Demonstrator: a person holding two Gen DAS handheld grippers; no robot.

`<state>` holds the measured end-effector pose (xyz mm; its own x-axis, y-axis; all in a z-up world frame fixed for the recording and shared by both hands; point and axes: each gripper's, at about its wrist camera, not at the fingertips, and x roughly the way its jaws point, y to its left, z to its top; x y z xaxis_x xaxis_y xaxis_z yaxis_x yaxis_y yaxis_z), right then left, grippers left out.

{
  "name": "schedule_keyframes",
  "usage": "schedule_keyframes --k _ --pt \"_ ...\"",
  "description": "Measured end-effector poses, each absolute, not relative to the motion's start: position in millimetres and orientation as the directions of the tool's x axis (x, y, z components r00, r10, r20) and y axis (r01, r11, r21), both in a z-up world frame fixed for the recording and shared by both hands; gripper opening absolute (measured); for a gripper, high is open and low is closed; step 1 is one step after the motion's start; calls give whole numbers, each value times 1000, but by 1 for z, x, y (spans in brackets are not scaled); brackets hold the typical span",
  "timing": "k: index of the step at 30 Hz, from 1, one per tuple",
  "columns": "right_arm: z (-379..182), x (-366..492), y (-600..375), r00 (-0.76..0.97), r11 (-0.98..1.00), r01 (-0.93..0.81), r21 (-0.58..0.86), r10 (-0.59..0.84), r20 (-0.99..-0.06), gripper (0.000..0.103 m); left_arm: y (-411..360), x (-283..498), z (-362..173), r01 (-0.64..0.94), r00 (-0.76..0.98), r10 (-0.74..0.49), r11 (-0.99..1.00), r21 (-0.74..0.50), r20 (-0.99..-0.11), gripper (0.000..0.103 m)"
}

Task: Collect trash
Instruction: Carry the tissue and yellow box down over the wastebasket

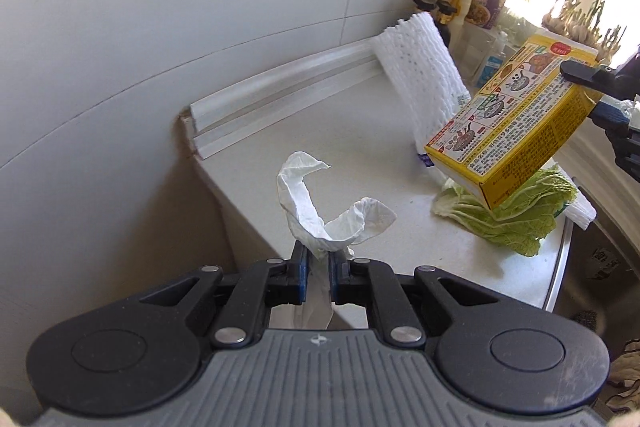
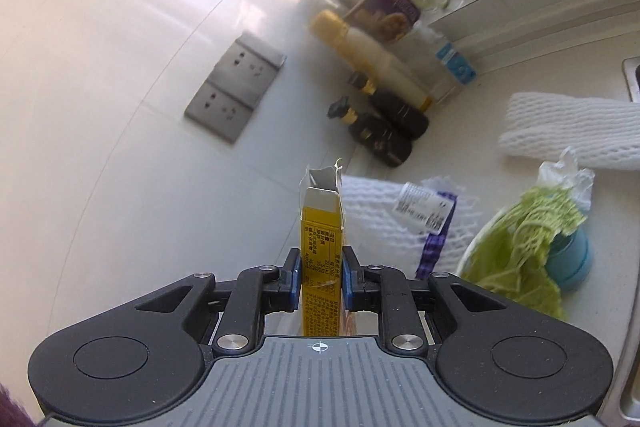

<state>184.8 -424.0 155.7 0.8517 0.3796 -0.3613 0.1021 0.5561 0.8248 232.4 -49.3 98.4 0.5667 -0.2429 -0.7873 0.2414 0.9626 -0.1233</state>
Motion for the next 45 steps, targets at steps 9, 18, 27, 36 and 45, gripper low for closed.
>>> schedule_keyframes --k 9,18,27,36,45 --pt "152 182 -322 734 675 -66 735 532 -422 19 32 215 55 45 513 -168 985 -169 -842 9" --pt "101 179 -213 598 770 -208 604 589 -544 19 84 213 -17 -104 389 -93 984 -144 -916 9" --pt "17 194 -147 467 832 -241 500 551 -692 19 89 237 -88 -103 315 -64 990 -101 -947 10" --pt "-45 201 -118 415 889 -252 382 456 -787 20 86 262 -140 -94 283 -35 994 -64 -959 10" --pt "-98 213 -108 370 909 -259 327 406 -836 20 84 274 -185 -100 251 -28 993 -55 -968 10"
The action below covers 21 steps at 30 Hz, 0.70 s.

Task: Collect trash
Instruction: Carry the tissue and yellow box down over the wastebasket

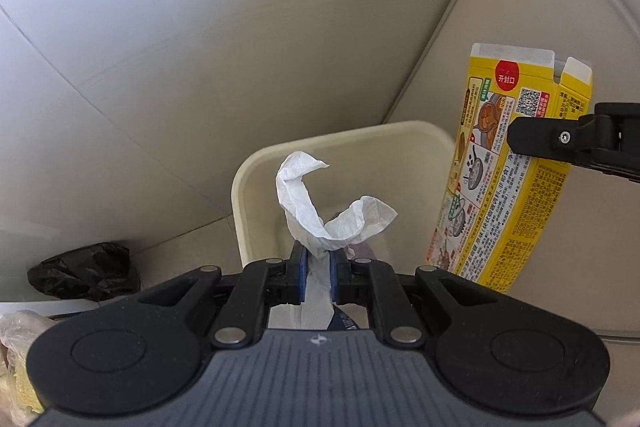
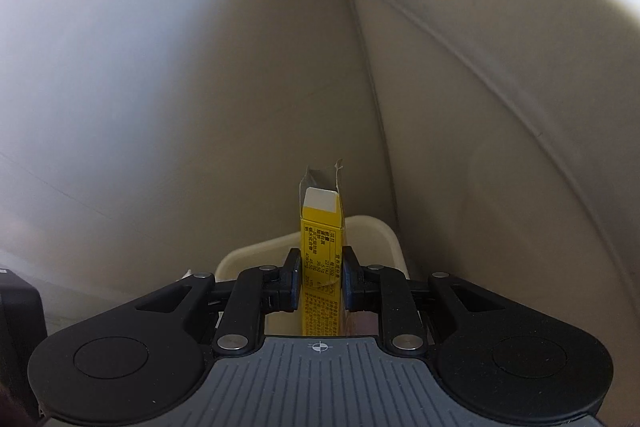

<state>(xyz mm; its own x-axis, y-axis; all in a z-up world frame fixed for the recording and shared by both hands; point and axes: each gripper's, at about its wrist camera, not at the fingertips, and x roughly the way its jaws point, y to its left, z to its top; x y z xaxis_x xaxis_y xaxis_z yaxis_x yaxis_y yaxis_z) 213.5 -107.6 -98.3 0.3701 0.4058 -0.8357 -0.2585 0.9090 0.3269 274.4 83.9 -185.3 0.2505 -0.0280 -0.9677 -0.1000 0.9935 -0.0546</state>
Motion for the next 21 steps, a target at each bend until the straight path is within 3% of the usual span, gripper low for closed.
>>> schedule_keyframes --k 21 --pt "-166 236 -81 300 913 -317 256 352 -887 20 86 269 -220 -122 189 11 992 -13 -982 12"
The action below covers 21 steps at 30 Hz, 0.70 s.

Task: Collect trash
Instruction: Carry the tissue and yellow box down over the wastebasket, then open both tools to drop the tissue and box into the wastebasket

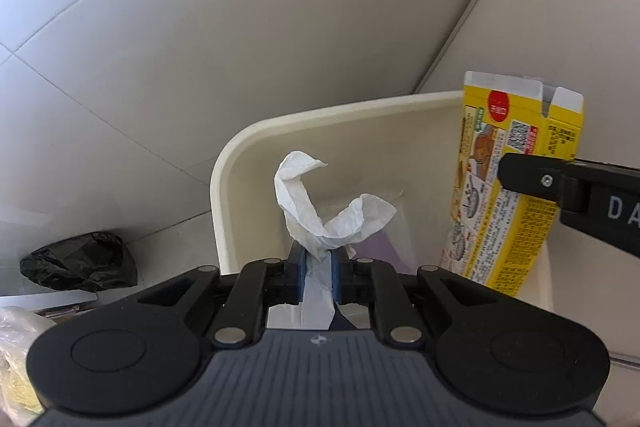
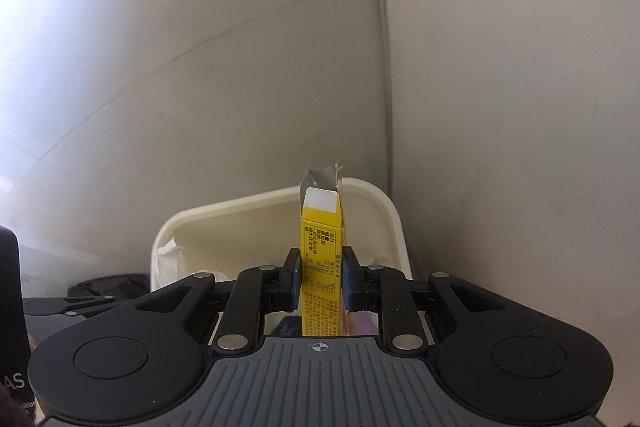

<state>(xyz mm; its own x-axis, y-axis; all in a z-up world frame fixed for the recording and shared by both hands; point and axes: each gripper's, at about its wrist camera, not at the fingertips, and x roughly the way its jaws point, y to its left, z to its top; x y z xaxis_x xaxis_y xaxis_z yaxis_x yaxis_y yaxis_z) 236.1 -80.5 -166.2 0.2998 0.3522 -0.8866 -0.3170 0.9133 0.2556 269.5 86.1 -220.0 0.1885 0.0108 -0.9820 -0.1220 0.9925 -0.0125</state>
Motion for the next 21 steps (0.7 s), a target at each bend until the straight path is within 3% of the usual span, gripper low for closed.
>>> schedule_keyframes --k 3,8,11,14,21 --pt "-167 236 -83 296 913 -321 252 349 -889 20 85 269 -219 -128 185 19 992 -5 -983 15" --pt "-161 237 -83 283 912 -322 255 350 -893 25 85 266 -215 -157 190 23 988 -7 -981 38" --pt "-161 240 -85 276 914 -311 259 348 -896 29 82 263 -212 -150 191 31 989 2 -981 43" --pt "-162 241 -88 280 918 -298 259 344 -896 42 78 260 -206 -134 195 41 991 15 -980 47" --pt "-156 241 -90 283 919 -299 257 343 -896 44 73 256 -195 -136 202 49 990 22 -978 53"
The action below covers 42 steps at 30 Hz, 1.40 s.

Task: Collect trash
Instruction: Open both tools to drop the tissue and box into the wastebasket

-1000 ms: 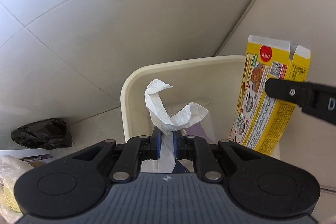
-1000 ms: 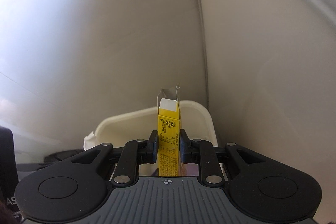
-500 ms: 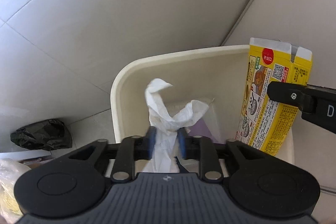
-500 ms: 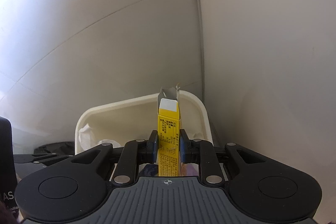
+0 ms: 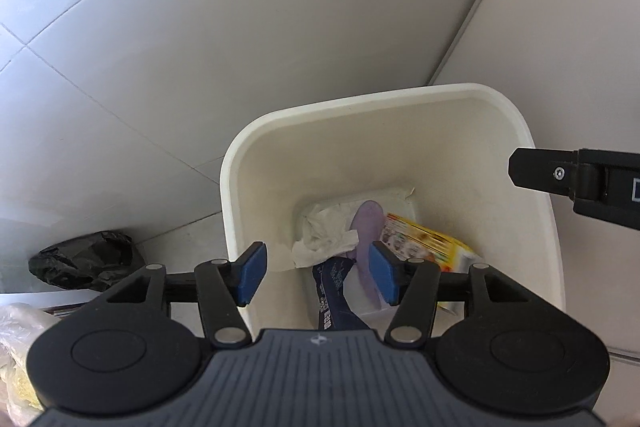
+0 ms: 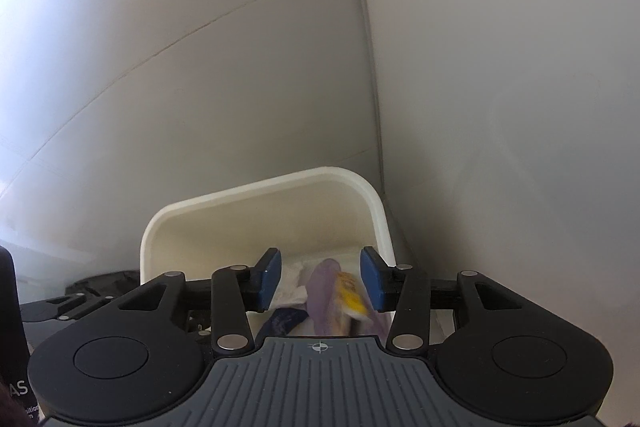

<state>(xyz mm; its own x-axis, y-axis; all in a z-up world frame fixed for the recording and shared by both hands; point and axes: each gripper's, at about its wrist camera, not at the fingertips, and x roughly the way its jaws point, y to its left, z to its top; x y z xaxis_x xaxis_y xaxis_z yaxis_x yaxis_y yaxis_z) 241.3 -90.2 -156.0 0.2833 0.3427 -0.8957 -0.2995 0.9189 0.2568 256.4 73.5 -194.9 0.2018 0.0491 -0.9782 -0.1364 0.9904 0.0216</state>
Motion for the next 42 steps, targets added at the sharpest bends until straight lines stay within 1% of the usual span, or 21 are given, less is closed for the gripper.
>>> schedule_keyframes --k 2,4,9,12,14,15,19,23,30,33,37,39,41,42 --pt "-156 237 -89 286 919 -299 256 342 -895 48 73 256 -190 -136 205 50 990 22 -977 55" --pt "-158 237 -89 291 919 -304 253 342 -893 49 71 257 -186 -140 207 51 990 22 -977 56" --pt "-143 235 -90 294 912 -324 249 348 -890 49 72 250 -182 -162 215 47 987 12 -975 57" --pt "-137 235 -93 301 912 -317 261 358 -884 49 73 244 -167 -169 226 44 986 6 -973 58" --pt "-126 233 -97 302 911 -305 279 370 -879 49 76 237 -159 -173 238 41 985 -1 -970 61" --pt "-120 231 -99 301 909 -298 290 378 -876 49 84 232 -161 -173 249 35 985 -9 -968 61" --pt "-93 219 -111 311 901 -305 309 401 -862 50 91 217 -142 -193 284 28 981 -29 -958 64" --pt "-66 210 -119 320 888 -309 341 434 -842 56 94 207 -119 -199 322 33 979 -33 -946 64" --pt "-23 199 -138 346 866 -340 367 478 -807 57 94 194 -79 -180 384 29 983 -45 -923 67" --pt "-3 194 -148 365 862 -341 375 489 -792 64 93 194 -61 -172 401 29 984 -44 -916 70" --pt "22 191 -164 400 876 -337 346 466 -790 65 91 194 -33 -153 420 25 987 -43 -907 76" --pt "31 186 -168 411 882 -325 342 457 -789 66 88 194 -20 -142 427 23 989 -42 -904 77" --pt "43 184 -176 427 885 -312 346 456 -781 71 85 194 -9 -131 436 22 991 -39 -900 80" --pt "50 184 -180 439 888 -304 345 452 -776 71 83 193 -3 -126 440 23 991 -36 -898 81"
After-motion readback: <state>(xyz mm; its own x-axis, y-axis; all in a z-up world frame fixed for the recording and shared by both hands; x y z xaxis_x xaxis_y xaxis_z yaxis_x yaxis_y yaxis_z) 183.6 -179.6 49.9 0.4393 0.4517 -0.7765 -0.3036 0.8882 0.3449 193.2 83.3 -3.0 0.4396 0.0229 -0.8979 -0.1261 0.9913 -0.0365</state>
